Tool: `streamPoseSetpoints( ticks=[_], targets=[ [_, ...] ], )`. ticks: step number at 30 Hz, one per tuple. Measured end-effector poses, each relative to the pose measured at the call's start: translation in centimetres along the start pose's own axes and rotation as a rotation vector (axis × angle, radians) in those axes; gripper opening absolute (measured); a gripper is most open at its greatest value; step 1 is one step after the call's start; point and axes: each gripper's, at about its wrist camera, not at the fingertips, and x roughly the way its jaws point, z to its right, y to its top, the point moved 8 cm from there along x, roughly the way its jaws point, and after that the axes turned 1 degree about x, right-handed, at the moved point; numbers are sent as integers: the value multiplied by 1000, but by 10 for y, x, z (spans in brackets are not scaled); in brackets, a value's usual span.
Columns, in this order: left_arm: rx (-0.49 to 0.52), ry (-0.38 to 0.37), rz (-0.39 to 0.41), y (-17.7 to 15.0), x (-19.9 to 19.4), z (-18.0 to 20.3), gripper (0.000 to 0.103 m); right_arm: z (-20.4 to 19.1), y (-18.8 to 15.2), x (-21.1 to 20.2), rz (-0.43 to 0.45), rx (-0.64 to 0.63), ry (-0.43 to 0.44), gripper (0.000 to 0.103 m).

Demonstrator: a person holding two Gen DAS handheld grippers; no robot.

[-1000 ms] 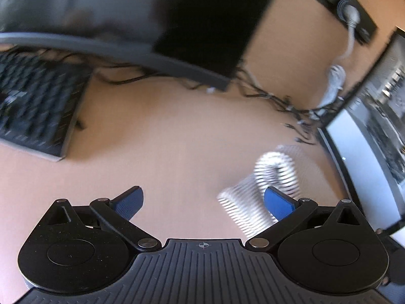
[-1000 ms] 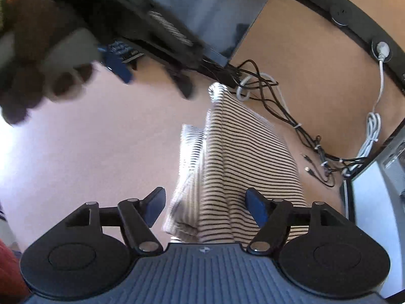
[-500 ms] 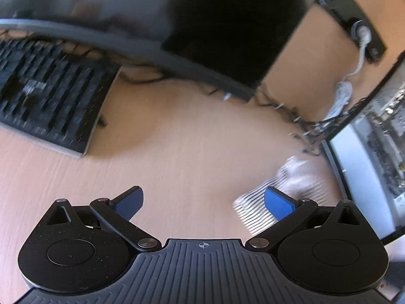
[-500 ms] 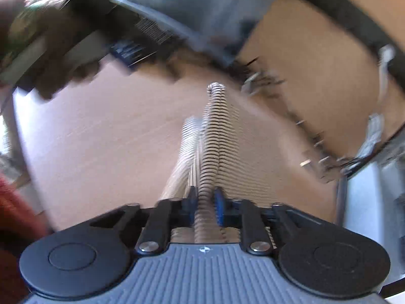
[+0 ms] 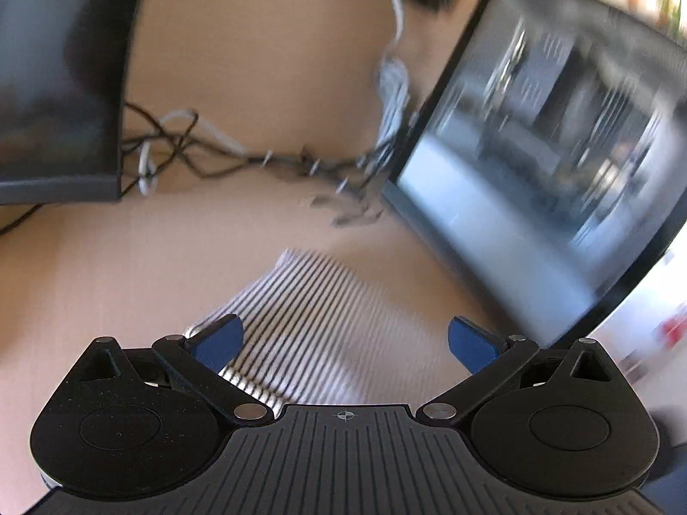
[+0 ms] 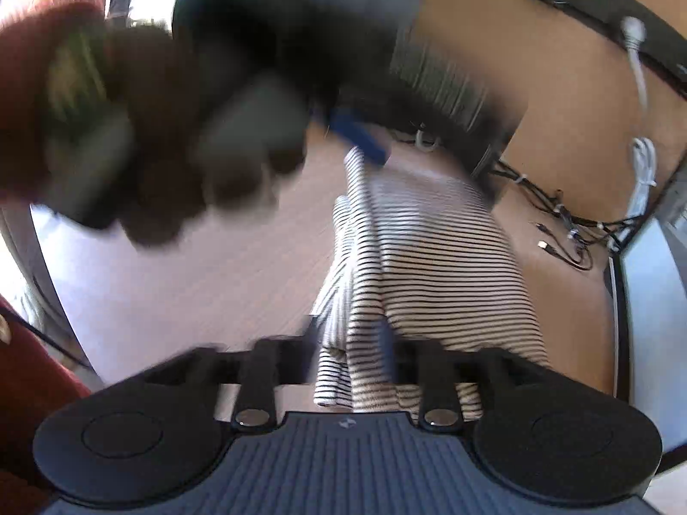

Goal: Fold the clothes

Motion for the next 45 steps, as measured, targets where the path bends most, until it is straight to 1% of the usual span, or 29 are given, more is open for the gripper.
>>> streamPoseSetpoints(
  ticks=[1,3,4,5,6,7,9,11,15,17,21,24,27,30,31,32,33,34,35,37,38,39,40,42,44,45],
  targets=[
    [6,12,-12,-3,5,-1,103,5,0,-6,12,17,-4,71],
    [11,18,-21,-7,11,-3,103,19,-1,-16,30,51,-24,79],
    [20,22,-23,-9,13,-2,103,27,-2,-20,37,71,-34,87],
    [35,25,-23,-10,14,-1,103,36,-1,-22,46,99,-46,91],
    [46,29,-23,-11,16,0,103,45,-1,-23,56,127,-59,100],
    [51,31,-24,-11,17,1,103,54,0,-24,65,155,-70,103],
    [54,32,-25,-13,19,0,103,70,4,-20,79,215,-68,103],
    [51,29,-26,-14,17,-2,103,80,6,-8,80,262,-43,103],
    [52,25,-34,-13,19,-5,103,72,-13,37,-54,256,-19,103],
    [58,23,-33,-14,21,-7,103,68,-17,40,-42,314,1,103],
    [57,15,-30,-15,25,-11,103,68,-17,38,-59,355,17,103],
    [80,18,-35,-15,27,-11,103,73,-18,34,-96,380,73,103],
    [95,11,-45,-15,27,-13,103,87,-20,12,-82,409,120,103],
    [87,1,-44,-16,26,-15,103,113,-11,-7,2,479,95,103],
    [90,4,-46,-16,26,-15,103,121,-7,-11,30,501,87,100],
    [96,9,-50,-16,26,-14,103,125,0,-5,42,508,92,95],
    [103,15,-56,-16,26,-14,103,129,7,1,55,514,98,83],
    [109,21,-61,-16,26,-13,103,133,14,8,67,521,103,74],
    [114,26,-67,-16,26,-13,103,137,21,14,79,527,108,73],
    [122,34,-77,-17,24,-12,103,144,35,27,102,540,121,73],
    [125,36,-82,-18,23,-12,103,145,41,38,95,542,150,73],
    [126,37,-86,-19,22,-13,103,145,46,50,84,552,181,77],
    [125,37,-90,-20,22,-13,103,145,50,63,65,564,211,86],
    [123,35,-94,-21,20,-14,103,144,52,85,11,588,256,90],
    [120,35,-96,-22,19,-15,103,143,50,88,0,631,292,92],
    [119,35,-96,-22,19,-16,103,142,49,90,-6,652,309,97]
  ],
)
